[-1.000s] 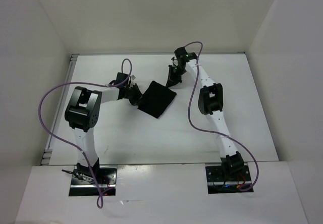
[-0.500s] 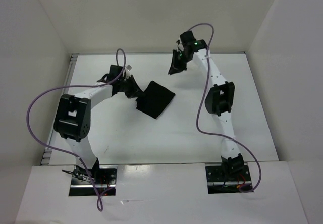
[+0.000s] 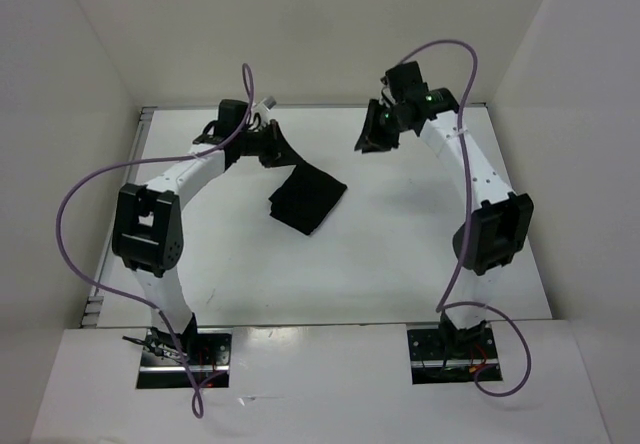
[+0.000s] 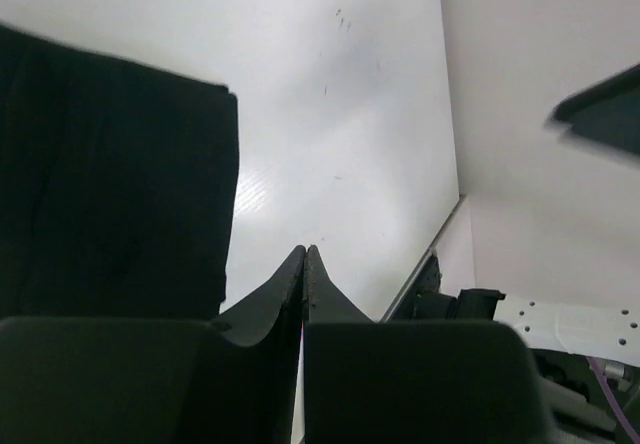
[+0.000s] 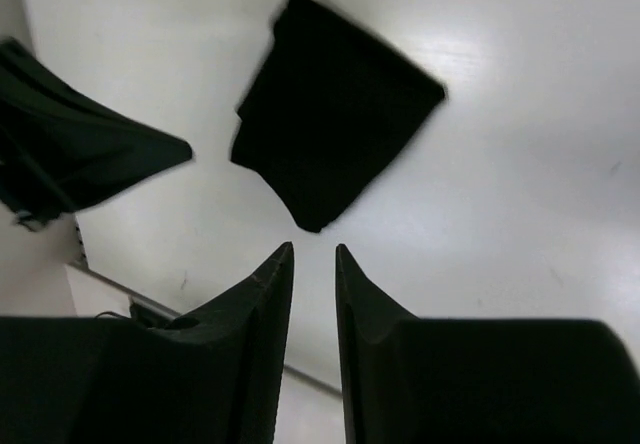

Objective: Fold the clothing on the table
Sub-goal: Fold the skirt

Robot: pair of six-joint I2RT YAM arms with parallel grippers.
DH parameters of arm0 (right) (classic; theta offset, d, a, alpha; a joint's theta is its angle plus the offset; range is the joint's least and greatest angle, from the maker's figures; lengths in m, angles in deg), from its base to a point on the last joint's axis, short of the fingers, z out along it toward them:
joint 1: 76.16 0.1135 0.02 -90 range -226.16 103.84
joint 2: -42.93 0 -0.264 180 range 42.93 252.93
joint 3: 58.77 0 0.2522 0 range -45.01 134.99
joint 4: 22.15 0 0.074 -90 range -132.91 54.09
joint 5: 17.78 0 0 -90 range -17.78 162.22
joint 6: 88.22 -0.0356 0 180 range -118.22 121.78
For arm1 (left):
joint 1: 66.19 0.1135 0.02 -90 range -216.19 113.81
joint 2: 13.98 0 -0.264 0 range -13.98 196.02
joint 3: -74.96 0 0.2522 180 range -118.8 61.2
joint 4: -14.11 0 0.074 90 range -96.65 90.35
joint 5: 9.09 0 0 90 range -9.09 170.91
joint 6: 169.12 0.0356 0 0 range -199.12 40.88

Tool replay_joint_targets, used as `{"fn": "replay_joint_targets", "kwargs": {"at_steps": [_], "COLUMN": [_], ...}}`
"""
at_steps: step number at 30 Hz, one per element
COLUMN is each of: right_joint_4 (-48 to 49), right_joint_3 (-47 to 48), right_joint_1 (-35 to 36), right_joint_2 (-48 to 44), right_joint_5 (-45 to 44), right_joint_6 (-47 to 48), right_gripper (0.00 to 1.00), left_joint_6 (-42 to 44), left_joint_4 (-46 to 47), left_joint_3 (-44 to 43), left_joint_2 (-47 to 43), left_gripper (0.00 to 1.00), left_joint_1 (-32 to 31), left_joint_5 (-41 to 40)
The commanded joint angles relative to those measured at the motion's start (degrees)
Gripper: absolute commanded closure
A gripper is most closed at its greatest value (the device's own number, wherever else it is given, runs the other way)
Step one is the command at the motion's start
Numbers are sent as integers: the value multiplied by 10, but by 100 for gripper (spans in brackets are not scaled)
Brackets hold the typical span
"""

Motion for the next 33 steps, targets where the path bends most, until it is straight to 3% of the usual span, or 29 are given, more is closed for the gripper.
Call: {"fn": "replay_joint_targets", "kwargs": {"at_steps": [1, 5, 11, 16, 27, 33], "right_joint_4": [93, 193, 264, 259, 246, 241], "right_joint_3": [-121, -334, -483, -507, -513, -513], "right_joint_1": [4, 10, 10, 15, 15, 15], "right_joint_2": [-111, -221, -290, -326, -345, -356], "right_joint_5": [-19, -14, 11, 6, -11, -6], "right_joint_6": [-49, -87, -132, -132, -142, -147], "right_gripper": [70, 69, 69, 69, 69, 69], "left_joint_6": [17, -3, -9, -26, -47, -68], "left_joint_4": [13, 38, 50, 38, 15, 10], "left_joint_3": [-56, -81, -128, -134, -139, -154], "left_joint_2": [37, 50, 109, 160, 248, 269], "left_gripper": [97, 96, 97, 100, 100, 100], "left_joint_1": [-15, -20, -20, -20, 2, 14], "left_joint_5": [39, 16, -30, -109, -175, -148]}}
